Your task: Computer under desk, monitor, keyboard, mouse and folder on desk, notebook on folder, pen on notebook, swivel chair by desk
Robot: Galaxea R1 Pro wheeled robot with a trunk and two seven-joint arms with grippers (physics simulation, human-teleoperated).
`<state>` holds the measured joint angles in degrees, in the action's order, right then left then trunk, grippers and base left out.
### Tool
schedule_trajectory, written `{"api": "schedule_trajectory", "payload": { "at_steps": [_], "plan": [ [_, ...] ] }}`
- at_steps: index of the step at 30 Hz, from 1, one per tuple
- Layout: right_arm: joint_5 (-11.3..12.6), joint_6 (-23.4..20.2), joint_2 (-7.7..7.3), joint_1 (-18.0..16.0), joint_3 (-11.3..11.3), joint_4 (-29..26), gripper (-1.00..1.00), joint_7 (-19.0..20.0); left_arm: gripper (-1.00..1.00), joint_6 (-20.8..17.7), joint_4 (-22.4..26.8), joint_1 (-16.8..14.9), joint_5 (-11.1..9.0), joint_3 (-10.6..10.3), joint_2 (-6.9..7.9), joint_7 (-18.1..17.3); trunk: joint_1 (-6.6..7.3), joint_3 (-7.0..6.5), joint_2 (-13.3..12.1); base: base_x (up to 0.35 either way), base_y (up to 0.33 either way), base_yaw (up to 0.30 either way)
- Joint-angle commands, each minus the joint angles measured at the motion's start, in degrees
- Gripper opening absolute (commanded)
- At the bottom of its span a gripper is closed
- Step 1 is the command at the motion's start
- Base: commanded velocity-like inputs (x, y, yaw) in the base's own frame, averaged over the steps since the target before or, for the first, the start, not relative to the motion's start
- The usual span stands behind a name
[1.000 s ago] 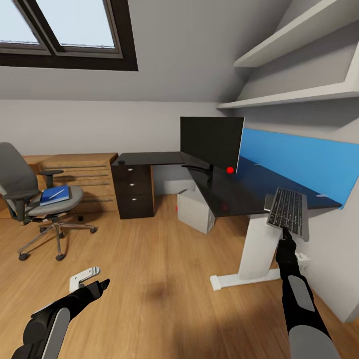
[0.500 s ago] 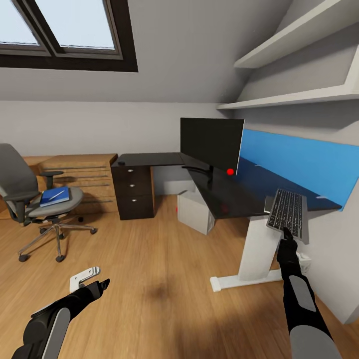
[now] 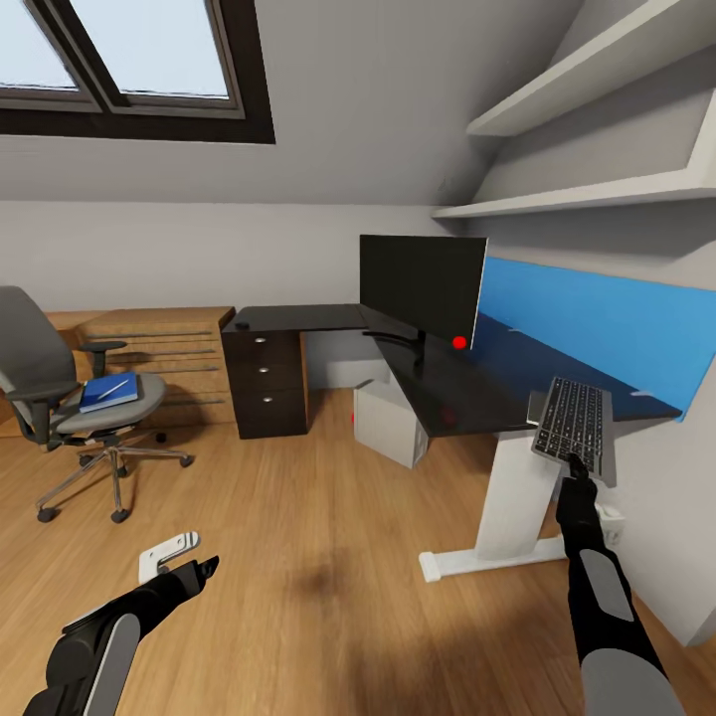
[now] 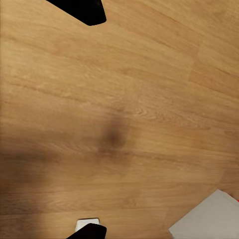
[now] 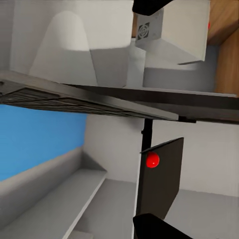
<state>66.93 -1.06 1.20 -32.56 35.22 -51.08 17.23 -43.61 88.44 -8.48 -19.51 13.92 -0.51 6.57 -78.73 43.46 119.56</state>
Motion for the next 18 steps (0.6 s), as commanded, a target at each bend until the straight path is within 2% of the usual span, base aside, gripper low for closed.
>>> {"api": "schedule_trajectory", "payload": {
  "at_steps": [1, 11, 18],
  "plan": [
    [0.60, 0.09, 0.00, -0.05, 0.11, 0.02, 1.00, 0.28, 1.00, -0.29, 0.07, -0.04, -0.62, 0.06, -0.05, 0.46, 0.01, 0.06, 0.03, 0.000, 0.000, 0.000],
    [0.65, 1.93, -0.67, -0.05, 0.20, 0.10, 1.00, 0.01, 1.00, -0.32, 0.07, -0.04, -0.67, 0.06, -0.07, 0.39, 0.01, 0.06, 0.03, 0.000, 0.000, 0.000],
    [0.66, 2.09, -0.75, -0.05, 0.20, 0.63, 1.00, -2.10, 1.00, -0.34, 0.07, -0.04, -0.70, 0.06, -0.07, 0.38, 0.01, 0.06, 0.03, 0.000, 0.000, 0.000]
  ]
}}
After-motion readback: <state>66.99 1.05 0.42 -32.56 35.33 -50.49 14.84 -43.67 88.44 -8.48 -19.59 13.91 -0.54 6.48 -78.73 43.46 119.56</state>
